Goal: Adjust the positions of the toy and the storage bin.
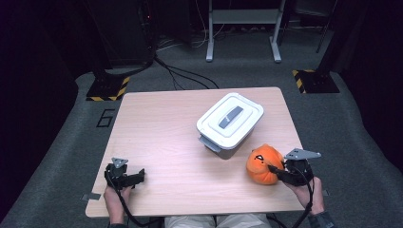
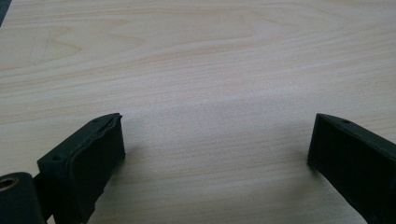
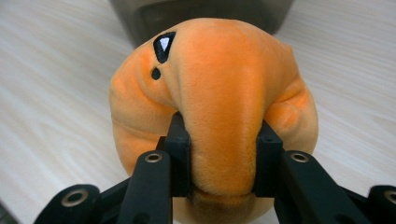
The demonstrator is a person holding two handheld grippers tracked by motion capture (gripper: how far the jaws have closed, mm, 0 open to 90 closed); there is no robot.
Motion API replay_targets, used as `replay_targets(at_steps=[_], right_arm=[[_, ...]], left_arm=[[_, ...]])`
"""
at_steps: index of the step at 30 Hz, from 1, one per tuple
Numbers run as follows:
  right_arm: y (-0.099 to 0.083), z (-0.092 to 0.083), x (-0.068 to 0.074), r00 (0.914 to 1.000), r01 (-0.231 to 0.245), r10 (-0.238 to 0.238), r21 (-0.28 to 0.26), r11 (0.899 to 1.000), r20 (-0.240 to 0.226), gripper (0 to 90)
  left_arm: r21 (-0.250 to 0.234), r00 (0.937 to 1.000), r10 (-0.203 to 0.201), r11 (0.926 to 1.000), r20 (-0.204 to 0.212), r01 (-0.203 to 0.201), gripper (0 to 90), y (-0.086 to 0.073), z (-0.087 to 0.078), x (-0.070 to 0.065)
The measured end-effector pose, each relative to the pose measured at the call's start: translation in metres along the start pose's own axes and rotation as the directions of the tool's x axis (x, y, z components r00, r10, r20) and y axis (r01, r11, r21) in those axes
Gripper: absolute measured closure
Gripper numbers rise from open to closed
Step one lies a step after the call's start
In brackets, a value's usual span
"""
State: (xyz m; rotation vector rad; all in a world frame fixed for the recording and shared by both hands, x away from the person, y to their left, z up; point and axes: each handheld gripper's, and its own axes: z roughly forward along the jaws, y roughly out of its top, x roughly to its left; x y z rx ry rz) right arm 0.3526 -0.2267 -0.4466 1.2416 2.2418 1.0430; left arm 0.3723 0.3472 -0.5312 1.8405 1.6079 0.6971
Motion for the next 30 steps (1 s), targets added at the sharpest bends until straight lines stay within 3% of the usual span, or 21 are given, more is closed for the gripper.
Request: replay_targets(at_steps=[3,7,11,30], right_arm=[[0.001,0.002,-0.004,0.9985,-0.006,0.007,-0.011,1.0,0.055,66.5],[0.004,0.006,-0.01,0.9951,-0.028,0.03,-0.026,0.999,0.094,66.3],[0.01,0.012,-0.013,0.9909,-0.019,0.022,-0.025,1.0,0.133,66.1],[0.033,0.025,-0.029,0.9782,-0.071,0.08,-0.055,0.996,0.191,64.0]], left_arm=[[0.0,1.0,0.0,1.0,0.0,0.0,3.3,0.0,0.0,0.0],[0.0,1.0,0.0,1.0,0.0,0.0,3.3,0.0,0.0,0.0],[0.0,1.0,0.0,1.0,0.0,0.0,3.4,0.0,0.0,0.0],[0.0,1.0,0.0,1.0,0.001,0.0,3.4,0.0,0.0,0.0]])
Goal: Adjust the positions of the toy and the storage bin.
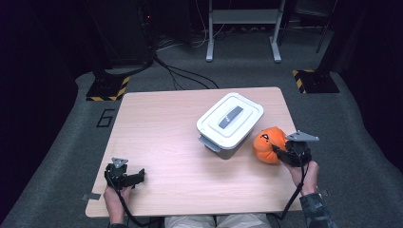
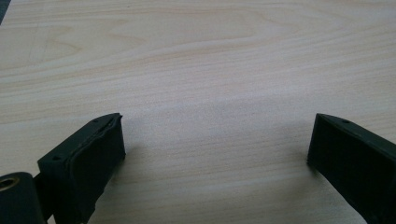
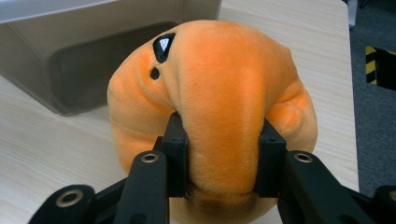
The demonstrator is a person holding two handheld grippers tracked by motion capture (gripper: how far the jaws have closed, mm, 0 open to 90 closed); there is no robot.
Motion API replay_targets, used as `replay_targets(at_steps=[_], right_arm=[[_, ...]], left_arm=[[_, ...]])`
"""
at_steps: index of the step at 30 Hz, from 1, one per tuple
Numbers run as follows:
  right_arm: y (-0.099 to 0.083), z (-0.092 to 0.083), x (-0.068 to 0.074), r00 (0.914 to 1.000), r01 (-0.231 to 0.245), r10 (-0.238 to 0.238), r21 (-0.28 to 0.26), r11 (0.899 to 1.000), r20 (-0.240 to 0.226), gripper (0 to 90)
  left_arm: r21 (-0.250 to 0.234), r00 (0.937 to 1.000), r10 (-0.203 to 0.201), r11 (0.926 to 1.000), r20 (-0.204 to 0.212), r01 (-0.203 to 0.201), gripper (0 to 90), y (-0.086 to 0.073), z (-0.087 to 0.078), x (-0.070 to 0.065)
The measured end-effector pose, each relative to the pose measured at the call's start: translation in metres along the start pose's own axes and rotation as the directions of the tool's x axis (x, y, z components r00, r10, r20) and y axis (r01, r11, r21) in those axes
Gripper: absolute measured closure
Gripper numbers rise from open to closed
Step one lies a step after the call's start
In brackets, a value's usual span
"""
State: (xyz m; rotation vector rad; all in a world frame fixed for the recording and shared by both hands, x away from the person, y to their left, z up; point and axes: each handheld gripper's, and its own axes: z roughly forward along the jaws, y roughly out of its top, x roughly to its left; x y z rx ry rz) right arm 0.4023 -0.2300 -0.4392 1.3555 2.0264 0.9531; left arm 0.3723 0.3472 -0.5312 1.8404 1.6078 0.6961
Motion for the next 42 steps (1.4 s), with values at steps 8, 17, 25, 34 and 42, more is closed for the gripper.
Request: replay_targets(at_steps=[8,17,25,34,42], right_arm=[[-0.018,0.014,-0.004,0.9991,-0.043,0.043,0.031,0.999,0.002,60.4],[-0.017,0.012,-0.01,0.9975,-0.07,0.07,0.029,0.997,0.005,39.4],[-0.013,0.01,-0.012,0.9968,-0.079,0.079,0.024,0.997,0.004,23.2],[-0.007,0.003,-0.013,0.9978,-0.061,0.061,0.001,0.998,-0.024,12.1],[0.008,-0.003,-0.011,0.9978,-0.032,0.031,-0.003,0.999,-0.058,6.0]], left_arm=[[0.0,1.0,0.003,1.0,-0.002,-0.003,3.5,0.0,0.0,0.0],[0.007,1.0,-0.004,1.0,0.008,0.004,3.5,0.001,0.0,0.001],[0.005,1.0,-0.006,1.0,0.004,0.006,3.4,0.001,0.001,0.001],[0.015,0.9956,-0.07,0.9975,0.062,0.069,0.1,0.004,-0.001,0.002],[0.023,0.9943,-0.016,0.9996,0.105,0.014,0.0,0.022,-0.004,-0.012]])
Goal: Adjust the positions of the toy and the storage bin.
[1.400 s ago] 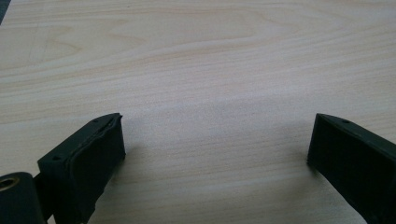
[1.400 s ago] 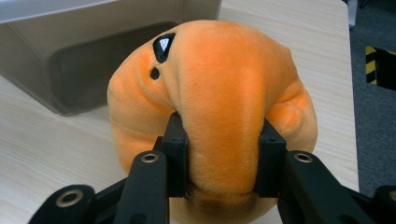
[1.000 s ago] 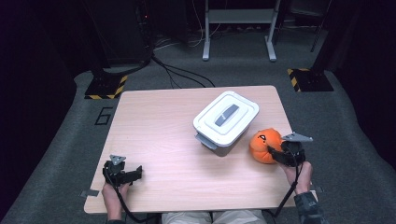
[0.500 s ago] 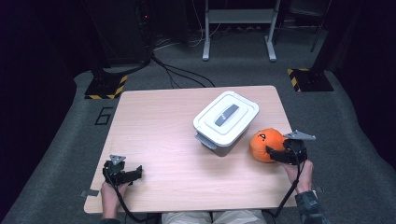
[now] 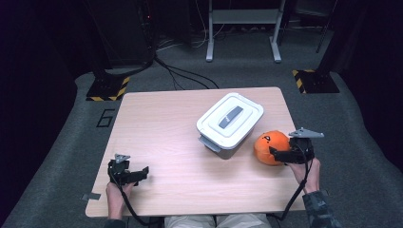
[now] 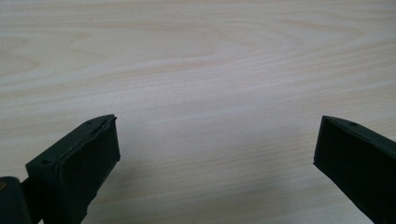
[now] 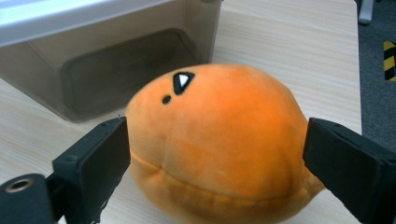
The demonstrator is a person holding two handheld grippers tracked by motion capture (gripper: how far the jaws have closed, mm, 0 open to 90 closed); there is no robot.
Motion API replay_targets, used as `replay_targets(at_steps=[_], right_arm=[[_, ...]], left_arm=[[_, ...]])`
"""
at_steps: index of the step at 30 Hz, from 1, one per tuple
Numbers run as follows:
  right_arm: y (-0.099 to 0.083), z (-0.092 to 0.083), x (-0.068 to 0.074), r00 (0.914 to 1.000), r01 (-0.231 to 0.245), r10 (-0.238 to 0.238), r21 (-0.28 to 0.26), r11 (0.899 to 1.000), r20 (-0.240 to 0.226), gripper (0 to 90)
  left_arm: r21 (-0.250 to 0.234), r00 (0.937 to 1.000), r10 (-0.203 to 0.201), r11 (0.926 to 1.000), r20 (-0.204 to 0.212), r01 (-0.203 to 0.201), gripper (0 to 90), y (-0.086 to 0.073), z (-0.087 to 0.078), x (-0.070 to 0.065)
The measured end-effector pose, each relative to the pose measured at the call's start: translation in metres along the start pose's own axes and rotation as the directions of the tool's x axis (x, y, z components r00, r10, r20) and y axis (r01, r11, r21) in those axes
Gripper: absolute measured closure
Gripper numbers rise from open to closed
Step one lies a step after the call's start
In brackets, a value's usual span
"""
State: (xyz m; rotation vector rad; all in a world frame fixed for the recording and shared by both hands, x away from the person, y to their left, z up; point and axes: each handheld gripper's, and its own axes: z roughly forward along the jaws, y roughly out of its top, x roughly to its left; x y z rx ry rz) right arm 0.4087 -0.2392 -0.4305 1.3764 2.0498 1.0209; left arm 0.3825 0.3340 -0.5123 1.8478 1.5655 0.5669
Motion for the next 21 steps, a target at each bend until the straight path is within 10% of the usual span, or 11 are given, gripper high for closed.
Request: replay_targets(at_steps=[21], right_arm=[[0.046,0.016,0.008,0.9948,0.073,-0.068,0.064,0.995,-0.076,0.0]], left_arm=[[-0.032,0.9849,0.127,0.9918,0.118,-0.124,0.1,0.066,0.0,-0.055]])
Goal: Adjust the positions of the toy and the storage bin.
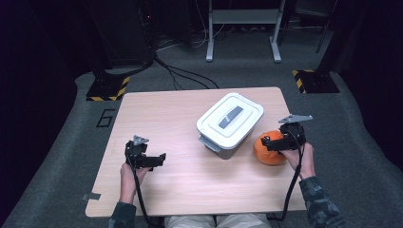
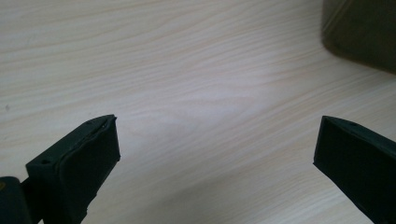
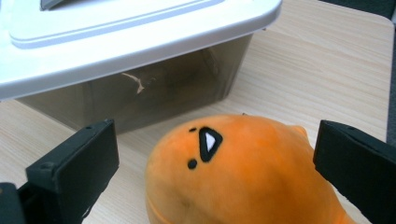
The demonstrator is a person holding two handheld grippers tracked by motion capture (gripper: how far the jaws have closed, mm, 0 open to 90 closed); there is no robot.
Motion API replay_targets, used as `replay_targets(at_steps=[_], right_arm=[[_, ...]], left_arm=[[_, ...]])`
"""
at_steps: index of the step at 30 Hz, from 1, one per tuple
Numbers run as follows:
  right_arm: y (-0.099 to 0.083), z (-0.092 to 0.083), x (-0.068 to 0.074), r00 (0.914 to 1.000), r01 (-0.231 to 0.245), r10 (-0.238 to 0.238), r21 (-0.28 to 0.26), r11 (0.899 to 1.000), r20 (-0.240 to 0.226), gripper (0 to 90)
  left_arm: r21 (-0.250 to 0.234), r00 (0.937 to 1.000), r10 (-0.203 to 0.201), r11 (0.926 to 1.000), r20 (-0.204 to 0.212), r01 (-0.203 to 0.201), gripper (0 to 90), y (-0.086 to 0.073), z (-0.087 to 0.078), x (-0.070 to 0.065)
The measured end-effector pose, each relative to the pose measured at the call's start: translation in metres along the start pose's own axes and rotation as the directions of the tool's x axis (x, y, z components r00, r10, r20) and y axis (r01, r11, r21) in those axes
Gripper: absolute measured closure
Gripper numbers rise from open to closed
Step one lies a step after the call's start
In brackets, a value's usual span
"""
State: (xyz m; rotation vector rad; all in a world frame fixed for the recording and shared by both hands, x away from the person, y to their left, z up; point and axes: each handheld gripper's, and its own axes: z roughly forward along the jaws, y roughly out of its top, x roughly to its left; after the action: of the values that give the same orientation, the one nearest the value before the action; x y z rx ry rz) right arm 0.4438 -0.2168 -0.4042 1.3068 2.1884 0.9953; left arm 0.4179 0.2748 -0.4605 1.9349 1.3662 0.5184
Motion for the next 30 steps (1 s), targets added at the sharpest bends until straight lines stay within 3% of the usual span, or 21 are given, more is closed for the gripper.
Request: replay_targets(at_steps=[5,11,18,23,30], right_arm=[[0.012,0.004,0.0,0.9999,0.0,0.0,0.004,1.0,-0.016,0.0],[0.027,0.009,0.0,0.9996,0.012,-0.011,0.01,1.0,-0.025,0.5],[0.043,0.016,-0.003,0.9994,0.002,-0.001,0.039,0.999,-0.034,0.1],[0.051,0.019,-0.008,0.9987,-0.004,0.006,0.03,1.0,-0.051,0.5],[0.065,0.023,-0.009,0.9994,-0.002,0.004,0.038,0.999,-0.034,2.7]], left_arm=[[0.012,0.9987,0.039,0.9991,0.031,-0.04,0.0,0.015,0.004,-0.007],[0.024,0.9962,0.059,0.9979,0.065,-0.06,0.1,0.031,0.009,-0.015],[0.027,0.9924,0.064,0.9973,0.105,-0.068,0.0,0.048,0.015,-0.02],[0.011,0.9901,0.059,0.9981,0.127,-0.061,0.0,0.061,0.018,-0.024],[-0.005,0.9879,0.052,0.9986,0.146,-0.052,0.0,0.078,0.022,-0.03]])
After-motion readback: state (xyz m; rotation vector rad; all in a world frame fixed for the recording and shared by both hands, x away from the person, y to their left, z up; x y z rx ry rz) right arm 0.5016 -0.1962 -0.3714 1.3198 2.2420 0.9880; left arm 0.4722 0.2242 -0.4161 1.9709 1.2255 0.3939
